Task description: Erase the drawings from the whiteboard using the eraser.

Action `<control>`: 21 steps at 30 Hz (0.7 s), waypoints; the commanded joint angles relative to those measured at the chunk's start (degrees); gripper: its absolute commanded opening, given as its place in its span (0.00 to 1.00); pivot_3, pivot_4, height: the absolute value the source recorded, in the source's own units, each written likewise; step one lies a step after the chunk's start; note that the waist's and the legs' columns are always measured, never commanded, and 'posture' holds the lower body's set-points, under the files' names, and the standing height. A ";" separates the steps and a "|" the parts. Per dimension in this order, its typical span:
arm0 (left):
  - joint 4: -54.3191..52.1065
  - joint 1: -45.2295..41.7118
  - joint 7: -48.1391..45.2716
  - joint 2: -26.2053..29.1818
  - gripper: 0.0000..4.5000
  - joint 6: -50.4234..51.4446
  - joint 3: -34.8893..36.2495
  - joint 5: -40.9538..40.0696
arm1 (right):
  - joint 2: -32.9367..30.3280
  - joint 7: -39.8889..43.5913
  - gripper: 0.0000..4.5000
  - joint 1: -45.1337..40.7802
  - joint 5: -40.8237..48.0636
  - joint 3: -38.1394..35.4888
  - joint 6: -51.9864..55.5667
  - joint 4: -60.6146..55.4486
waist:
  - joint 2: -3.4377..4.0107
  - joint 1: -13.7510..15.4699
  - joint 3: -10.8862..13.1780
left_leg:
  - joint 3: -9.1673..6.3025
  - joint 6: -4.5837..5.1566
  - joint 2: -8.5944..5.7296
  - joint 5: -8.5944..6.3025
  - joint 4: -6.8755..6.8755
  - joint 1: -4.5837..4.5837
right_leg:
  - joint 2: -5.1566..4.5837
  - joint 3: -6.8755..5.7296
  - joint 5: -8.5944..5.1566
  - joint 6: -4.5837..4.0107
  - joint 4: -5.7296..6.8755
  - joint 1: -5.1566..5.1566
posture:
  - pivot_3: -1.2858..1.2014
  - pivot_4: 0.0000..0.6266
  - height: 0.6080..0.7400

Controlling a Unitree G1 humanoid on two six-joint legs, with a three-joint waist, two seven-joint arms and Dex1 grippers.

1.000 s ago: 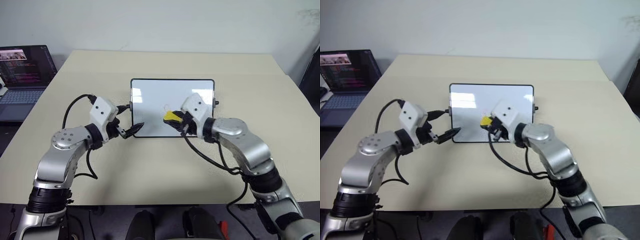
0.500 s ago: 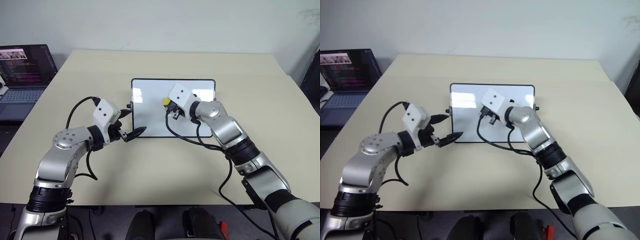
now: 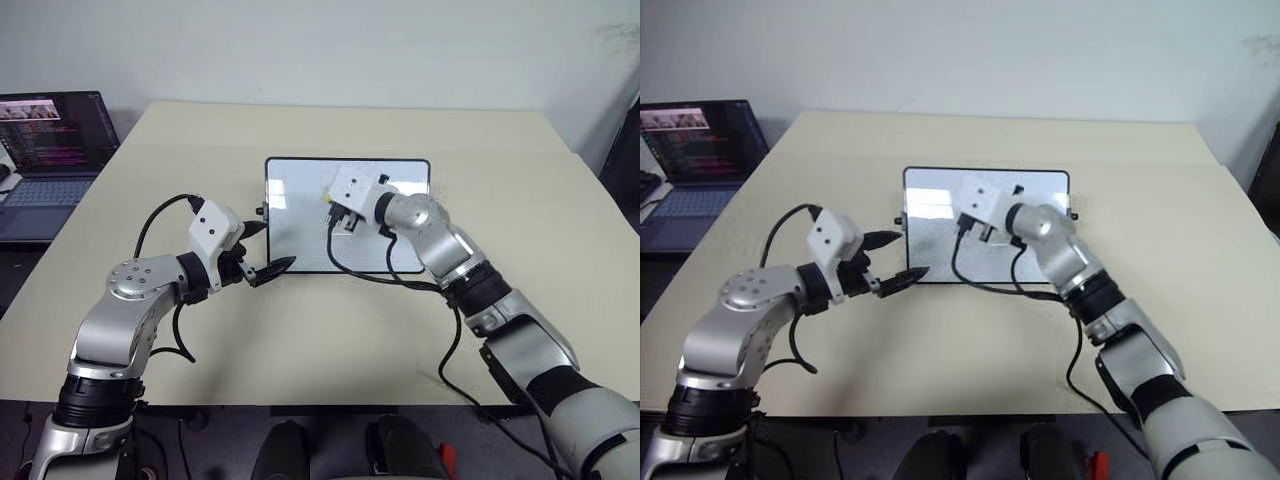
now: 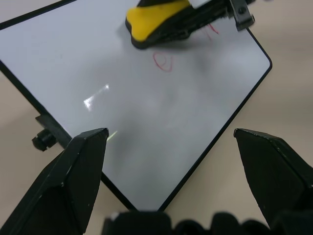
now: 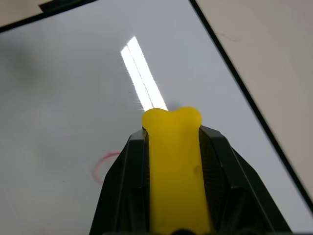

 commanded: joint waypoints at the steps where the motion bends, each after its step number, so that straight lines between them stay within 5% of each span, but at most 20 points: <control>1: -2.50 -0.17 -0.02 0.02 1.00 -0.01 1.02 -1.25 | -1.66 6.94 0.24 3.51 -1.37 3.00 2.38 -1.04 | -0.04 -0.01 -0.03 | 0.00 0.00 0.00 0.00 0.00 0.00 | 0.00 0.00 0.00 0.00 -0.01 0.00 | 0.52 0.24 1.00; 6: -2.83 -0.01 -0.08 0.05 1.00 0.27 1.02 -1.32 | -2.34 12.86 0.24 6.42 -1.51 4.28 5.26 -4.95 | -0.04 -0.11 -0.04 | -0.01 0.01 0.02 0.00 0.00 0.07 | 0.01 0.00 0.00 0.00 0.05 0.03 | 0.52 0.24 1.00; 13: -2.94 0.21 -0.05 0.29 1.00 0.36 0.88 -1.63 | -1.35 2.21 0.24 0.94 -2.96 -0.72 1.63 1.42 | -0.03 0.02 -0.03 | 0.00 0.15 0.02 0.14 0.03 0.13 | 0.03 0.02 0.17 -0.04 0.06 0.07 | 0.52 0.24 1.00; 21: -3.12 0.33 -0.06 0.32 1.00 0.44 0.80 -1.80 | -3.00 12.13 0.23 4.98 -3.50 3.17 4.09 -1.95 | -0.07 -0.03 -0.06 | 0.02 0.17 0.01 0.15 -0.03 0.11 | 0.01 0.02 0.17 -0.05 -0.02 0.07 | 0.52 0.24 1.00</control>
